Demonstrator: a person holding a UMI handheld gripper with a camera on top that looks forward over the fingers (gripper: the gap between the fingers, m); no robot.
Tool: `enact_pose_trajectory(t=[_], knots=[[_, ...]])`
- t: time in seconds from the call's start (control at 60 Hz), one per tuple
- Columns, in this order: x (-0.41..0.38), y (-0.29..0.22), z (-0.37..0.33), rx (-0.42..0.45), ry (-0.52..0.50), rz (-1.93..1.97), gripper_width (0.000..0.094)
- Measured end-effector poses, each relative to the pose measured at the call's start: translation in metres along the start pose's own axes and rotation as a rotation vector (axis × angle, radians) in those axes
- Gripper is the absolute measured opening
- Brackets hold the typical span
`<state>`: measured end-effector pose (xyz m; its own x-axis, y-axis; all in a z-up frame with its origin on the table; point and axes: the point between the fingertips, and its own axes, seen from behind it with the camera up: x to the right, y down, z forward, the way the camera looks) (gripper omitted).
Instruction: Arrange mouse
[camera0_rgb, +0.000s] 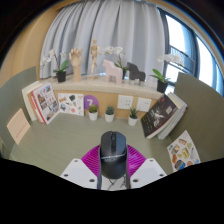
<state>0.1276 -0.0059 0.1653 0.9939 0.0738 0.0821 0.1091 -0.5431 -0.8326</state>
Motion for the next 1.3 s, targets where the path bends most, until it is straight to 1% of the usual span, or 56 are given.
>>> enact_pose_trajectory(t=[0.05,0.25,0.433,0.467,0.5,0.55,0.567,0.717,0.75,0.8,0.833,0.867,1.017,1.167,1.3], knots=[[0.021,0.030,0.004,-0.038,0.027,-0.003,0.0320],[0.047,0.131,0.030,-0.228,0.013,0.061,0.0320],[0.041,0.177,0.050,-0.315,-0.014,0.088,0.0322],[0.039,0.183,0.052,-0.326,-0.019,0.083,0.0348],[0.039,0.179,0.054,-0.300,-0.017,0.089,0.0357],[0.038,0.181,0.054,-0.298,-0.016,0.111,0.0371],[0.039,0.181,0.054,-0.301,-0.017,0.114,0.0391],[0.040,0.182,0.055,-0.312,-0.006,0.107,0.0476],[0.044,0.182,0.054,-0.321,0.015,0.097,0.0554],[0.051,0.183,0.047,-0.346,0.046,0.071,0.0725],[0.051,0.180,0.041,-0.355,0.050,0.052,0.0821],[0.047,0.173,0.034,-0.346,0.045,0.045,0.0859],[0.034,0.122,-0.011,-0.263,0.063,0.061,0.0849],[-0.001,0.070,-0.063,-0.167,0.028,0.064,0.0853],[-0.028,0.037,-0.100,-0.080,0.019,0.077,0.0851]])
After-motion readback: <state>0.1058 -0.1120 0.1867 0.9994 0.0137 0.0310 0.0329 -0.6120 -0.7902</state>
